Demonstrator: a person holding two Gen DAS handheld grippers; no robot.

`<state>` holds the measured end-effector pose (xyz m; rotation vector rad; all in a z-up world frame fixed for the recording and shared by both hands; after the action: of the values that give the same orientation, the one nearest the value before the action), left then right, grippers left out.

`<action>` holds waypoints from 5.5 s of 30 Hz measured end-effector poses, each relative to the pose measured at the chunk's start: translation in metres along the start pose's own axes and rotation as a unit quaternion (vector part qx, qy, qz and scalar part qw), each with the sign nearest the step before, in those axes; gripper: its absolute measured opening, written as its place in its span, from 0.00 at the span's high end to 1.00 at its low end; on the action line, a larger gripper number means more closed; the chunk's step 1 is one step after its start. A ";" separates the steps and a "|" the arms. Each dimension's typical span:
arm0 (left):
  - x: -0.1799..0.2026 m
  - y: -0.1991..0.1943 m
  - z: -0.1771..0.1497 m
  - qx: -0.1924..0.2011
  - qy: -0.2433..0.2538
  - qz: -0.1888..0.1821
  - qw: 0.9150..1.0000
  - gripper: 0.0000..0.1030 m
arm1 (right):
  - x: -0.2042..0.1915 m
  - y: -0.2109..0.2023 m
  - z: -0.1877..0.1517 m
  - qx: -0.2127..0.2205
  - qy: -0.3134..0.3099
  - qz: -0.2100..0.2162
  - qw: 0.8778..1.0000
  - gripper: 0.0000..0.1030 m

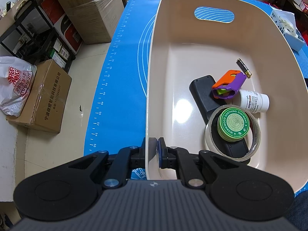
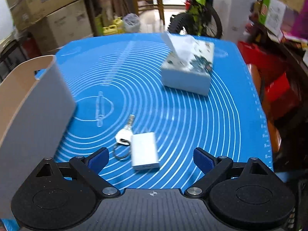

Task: Organize rigid objects
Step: 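Grasp the white charger block with the right tool, then carry the charger into the bin with the right tool and release it, then lower the right tool onto the silver key and pinch it, then carry the key into the bin with the right tool and release it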

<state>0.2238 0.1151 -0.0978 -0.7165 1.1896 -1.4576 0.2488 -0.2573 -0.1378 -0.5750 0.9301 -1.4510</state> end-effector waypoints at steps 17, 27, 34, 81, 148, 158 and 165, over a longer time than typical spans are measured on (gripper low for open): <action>0.000 -0.001 0.000 0.000 0.002 0.003 1.000 0.89 | -0.020 0.030 -0.010 0.000 -0.059 -0.016 0.998 0.59; 0.000 -0.002 0.000 0.000 0.003 0.004 1.000 0.89 | -0.021 -0.005 -0.004 0.046 -0.062 -0.024 0.997 0.59; 0.000 -0.002 0.000 0.000 0.002 0.004 1.000 0.89 | -0.050 -0.053 0.016 0.110 -0.071 0.021 0.991 0.59; 0.001 -0.002 0.000 0.001 0.000 0.002 1.000 0.90 | -0.201 -0.076 -0.020 0.067 -0.200 0.175 0.962 0.22; 0.000 0.000 -0.001 -0.001 0.000 0.004 1.000 0.89 | -0.021 0.025 -0.015 0.089 -0.039 0.035 0.995 0.87; 0.001 0.000 -0.001 -0.001 0.000 0.004 1.000 0.89 | -0.012 0.023 -0.015 0.083 -0.023 0.028 0.996 0.89; 0.001 -0.001 -0.001 -0.001 0.001 0.005 1.000 0.89 | -0.016 0.036 -0.012 0.067 -0.027 0.010 0.997 0.89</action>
<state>0.2224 0.1147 -0.0976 -0.7105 1.1946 -1.4497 0.2618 -0.2360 -0.1705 -0.5018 0.7875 -1.4610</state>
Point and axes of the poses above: each gripper's, at about its wrist camera, not at the fingertips, and y roughly the way its jaws point, x to its right, z to its top, the point moved 2 cm from there along y, roughly the way its jaws point, and after that the axes turned 7 degrees about y, right-handed, at the moved point
